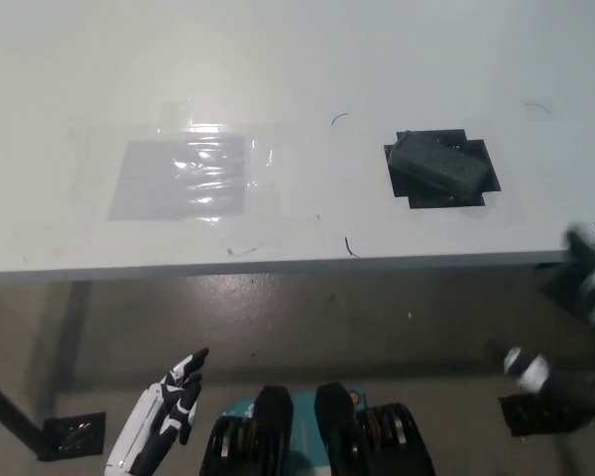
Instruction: A whiteboard eraser is kept on the black marked spot on the table infront of the robot and the robot uses its right hand to swipe it back and forth on the table twice to clean it
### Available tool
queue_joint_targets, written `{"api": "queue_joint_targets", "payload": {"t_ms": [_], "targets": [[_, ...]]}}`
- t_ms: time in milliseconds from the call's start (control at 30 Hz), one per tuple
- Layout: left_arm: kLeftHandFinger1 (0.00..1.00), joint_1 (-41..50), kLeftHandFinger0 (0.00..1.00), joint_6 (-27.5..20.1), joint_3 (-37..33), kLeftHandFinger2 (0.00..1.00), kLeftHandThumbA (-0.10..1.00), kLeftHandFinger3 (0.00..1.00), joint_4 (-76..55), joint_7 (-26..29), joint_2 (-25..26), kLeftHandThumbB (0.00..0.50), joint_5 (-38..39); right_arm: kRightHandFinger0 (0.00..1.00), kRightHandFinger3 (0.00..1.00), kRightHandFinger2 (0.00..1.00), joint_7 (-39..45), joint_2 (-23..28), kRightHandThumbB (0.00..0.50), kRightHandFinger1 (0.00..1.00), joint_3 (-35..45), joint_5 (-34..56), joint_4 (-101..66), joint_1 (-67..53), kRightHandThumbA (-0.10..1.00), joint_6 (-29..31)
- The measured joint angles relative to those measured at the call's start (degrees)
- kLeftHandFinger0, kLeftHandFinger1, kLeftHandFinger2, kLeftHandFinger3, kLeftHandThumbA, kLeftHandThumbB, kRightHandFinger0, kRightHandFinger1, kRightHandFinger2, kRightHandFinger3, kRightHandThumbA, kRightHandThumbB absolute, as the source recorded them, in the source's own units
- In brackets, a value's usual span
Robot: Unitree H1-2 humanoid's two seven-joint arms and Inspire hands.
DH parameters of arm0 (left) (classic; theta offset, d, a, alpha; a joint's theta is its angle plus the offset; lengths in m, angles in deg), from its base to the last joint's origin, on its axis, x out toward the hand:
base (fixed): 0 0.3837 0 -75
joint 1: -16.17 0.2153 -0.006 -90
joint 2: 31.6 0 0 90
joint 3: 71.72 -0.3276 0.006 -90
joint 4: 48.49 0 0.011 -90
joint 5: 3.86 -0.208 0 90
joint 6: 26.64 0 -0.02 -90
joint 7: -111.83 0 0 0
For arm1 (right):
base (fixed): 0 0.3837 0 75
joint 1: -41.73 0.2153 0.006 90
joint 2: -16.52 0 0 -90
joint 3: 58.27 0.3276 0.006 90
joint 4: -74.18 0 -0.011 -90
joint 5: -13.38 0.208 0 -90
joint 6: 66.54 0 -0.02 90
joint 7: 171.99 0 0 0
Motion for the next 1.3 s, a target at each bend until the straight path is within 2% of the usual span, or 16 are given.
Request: {"api": "queue_joint_targets", "payload": {"t_ms": [133, 200, 333, 367, 467, 567, 667, 733, 900, 933, 967, 1000, 1133, 1200, 1267, 1300], "targets": [[1.0, 0.1, 1.0, 0.0, -0.1, 1.0, 0.94, 1.0, 0.1, 0.0, 0.0, 0.413, 0.0, 1.0, 1.0, 1.0, 0.7, 4.3, 0.31, 1.0, 1.2, -0.5, -1.9, 8.0, 0.95, -4.5], [1.0, 0.1, 1.0, 0.0, -0.1, 1.0, 0.94, 1.0, 0.1, 0.0, 0.0, 0.419, -0.1, 1.0, 1.0, 1.0, 1.4, 6.0, 0.32, 1.0, 1.1, -1.0, -1.6, 12.2, 0.94, -6.7], [1.0, 0.1, 1.0, 0.0, -0.1, 1.0, 0.93, 1.0, 0.3, 0.0, 0.0, 0.425, -0.1, 1.0, 1.0, 1.0, 3.0, 9.5, 0.358, 1.0, 0.3, -2.1, 2.1, 23.9, 0.97, -11.3], [1.0, 0.1, 1.0, 0.0, -0.1, 1.0, 0.93, 1.0, 0.3, 0.0, 0.0, 0.427, -0.1, 1.0, 1.0, 1.0, 3.3, 9.8, 0.336, 1.0, 0.1, -2.3, 3.0, 25.4, 0.96, -11.8], [1.0, 0.1, 1.0, 0.0, -0.1, 1.0, 0.94, 1.0, 0.5, 0.0, 0.0, 0.421, -0.1, 1.0, 1.0, 1.0, 4.8, 10.7, 0.338, 1.0, -2.0, -3.7, 9.2, 34.1, 0.94, -15.1], [1.0, 0.1, 1.0, 0.0, -0.1, 1.0, 0.94, 1.0, 0.6, 0.0, 0.0, 0.427, -0.1, 1.0, 1.0, 1.0, 5.8, 10.8, 0.373, 1.0, -4.2, -4.7, 15.7, 40.4, 1.0, -17.1], [1.0, 0.1, 1.0, 0.0, -0.1, 1.0, 0.94, 1.0, 0.8, 0.0, 0.0, 0.427, -0.1, 1.0, 1.0, 1.0, 7.0, 10.8, 0.39, 1.0, -7.5, -6.2, 24.5, 47.7, 0.99, -19.2], [1.0, 0.1, 1.0, 0.0, -0.2, 1.0, 0.96, 1.0, 1.0, 0.0, 0.0, 0.426, -0.1, 1.0, 1.0, 1.0, 7.5, 10.7, 0.418, 1.0, -9.6, -7.1, 30.7, 51.6, 1.0, -20.3], [1.0, 0.1, 1.0, 0.0, -0.2, 1.0, 0.96, 1.0, 1.1, 0.0, 0.0, 0.423, -0.1, 1.0, 1.0, 1.0, 8.0, 9.3, 0.436, 1.0, -13.9, -8.7, 45.7, 58.8, 1.0, -22.2], [1.0, 0.1, 1.0, 0.0, -0.3, 1.0, 0.96, 1.0, 1.1, 0.0, 0.0, 0.424, -0.2, 1.0, 1.0, 1.0, 8.1, 8.8, 0.436, 1.0, -14.8, -9.0, 49.0, 59.9, 1.0, -22.6], [1.0, 0.1, 1.0, 0.0, -0.3, 1.0, 0.96, 1.0, 1.1, 0.0, 0.0, 0.422, -0.2, 1.0, 1.0, 1.0, 8.1, 8.5, 0.395, 1.0, -15.3, -9.1, 50.7, 60.4, 1.0, -22.7], [1.0, 0.2, 1.0, 0.0, -0.3, 1.0, 0.96, 1.0, 1.1, 0.0, 0.0, 0.422, -0.2, 1.0, 1.0, 1.0, 8.1, 8.0, 0.395, 1.0, -16.1, -9.4, 54.0, 61.4, 1.0, -23.1], [1.0, 0.5, 1.0, 0.0, -0.4, 1.0, 0.97, 1.0, 1.1, 0.0, 0.0, 0.419, -0.3, 1.0, 1.0, 1.0, 8.3, 6.3, 0.287, 1.0, -18.7, -10.2, 65.0, 64.0, 1.0, -24.2], [1.0, 0.8, 1.0, 0.0, -0.6, 1.0, 0.97, 1.0, 1.1, 0.0, 0.0, 0.416, -0.5, 1.0, 1.0, 1.0, 8.7, 5.0, 0.304, 1.0, -20.1, -10.6, 73.0, 66.0, 1.0, -24.9], [1.0, 1.0, 1.0, 0.0, -0.7, 1.0, 0.97, 1.0, 1.0, 0.0, 0.0, 0.41, -0.7, 1.0, 1.0, 1.0, 8.8, 4.2, 0.357, 1.0, -21.2, -10.8, 77.9, 67.2, 1.0, -25.3], [1.0, 1.1, 1.0, 0.0, -0.8, 1.0, 0.97, 1.0, 0.9, 0.0, 0.0, 0.409, -1.0, 1.0, 1.0, 1.0, 8.9, 3.5, 0.348, 1.0, -21.8, -10.9, 82.0, 68.1, 1.0, -25.7]]}}
